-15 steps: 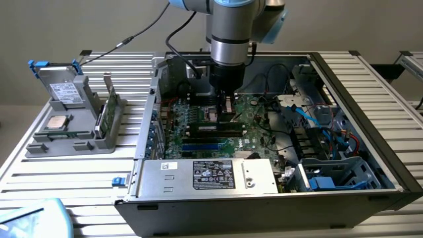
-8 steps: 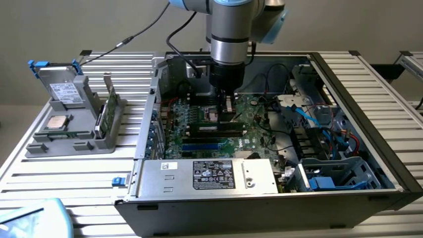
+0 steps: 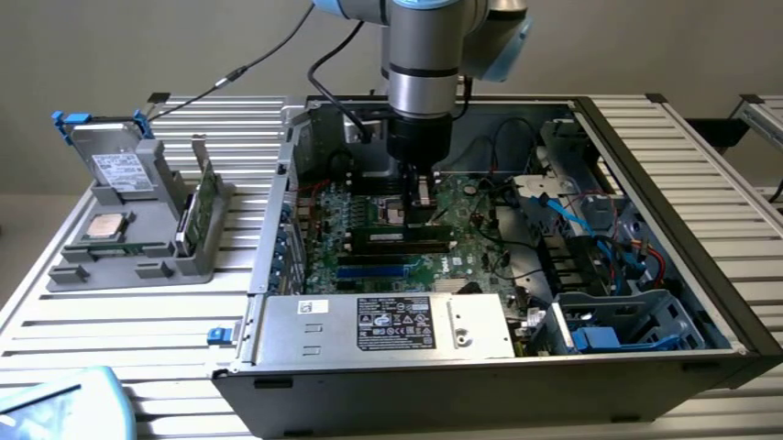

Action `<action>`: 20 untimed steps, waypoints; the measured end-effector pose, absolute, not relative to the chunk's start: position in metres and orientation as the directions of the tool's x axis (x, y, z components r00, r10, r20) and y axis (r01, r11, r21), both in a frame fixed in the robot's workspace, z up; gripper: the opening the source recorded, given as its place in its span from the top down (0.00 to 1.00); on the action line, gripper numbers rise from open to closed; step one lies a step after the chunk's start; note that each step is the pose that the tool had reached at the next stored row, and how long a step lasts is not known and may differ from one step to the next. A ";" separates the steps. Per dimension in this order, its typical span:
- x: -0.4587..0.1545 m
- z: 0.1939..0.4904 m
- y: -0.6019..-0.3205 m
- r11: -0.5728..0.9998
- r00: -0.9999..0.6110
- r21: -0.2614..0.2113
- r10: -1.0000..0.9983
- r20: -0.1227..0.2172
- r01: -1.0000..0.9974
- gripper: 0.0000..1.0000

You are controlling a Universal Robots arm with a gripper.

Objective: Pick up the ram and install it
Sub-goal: 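Insert the ram into the slot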

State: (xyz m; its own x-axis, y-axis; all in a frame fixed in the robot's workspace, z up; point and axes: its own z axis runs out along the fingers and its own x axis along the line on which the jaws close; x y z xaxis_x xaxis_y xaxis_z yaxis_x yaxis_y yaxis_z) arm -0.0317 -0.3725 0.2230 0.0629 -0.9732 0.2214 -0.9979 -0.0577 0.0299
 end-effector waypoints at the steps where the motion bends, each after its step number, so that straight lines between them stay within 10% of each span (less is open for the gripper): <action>1: -0.032 0.223 -0.372 -0.058 0.063 0.029 -0.973 0.222 -0.998 0.86; 20: -0.034 0.219 -0.371 -0.058 0.063 0.030 -0.973 0.222 -0.998 0.86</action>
State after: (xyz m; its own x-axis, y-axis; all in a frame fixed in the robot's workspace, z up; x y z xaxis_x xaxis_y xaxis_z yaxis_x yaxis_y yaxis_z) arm -0.0345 -0.3712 0.2186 0.0628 -0.9730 0.2222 -0.9979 -0.0577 0.0295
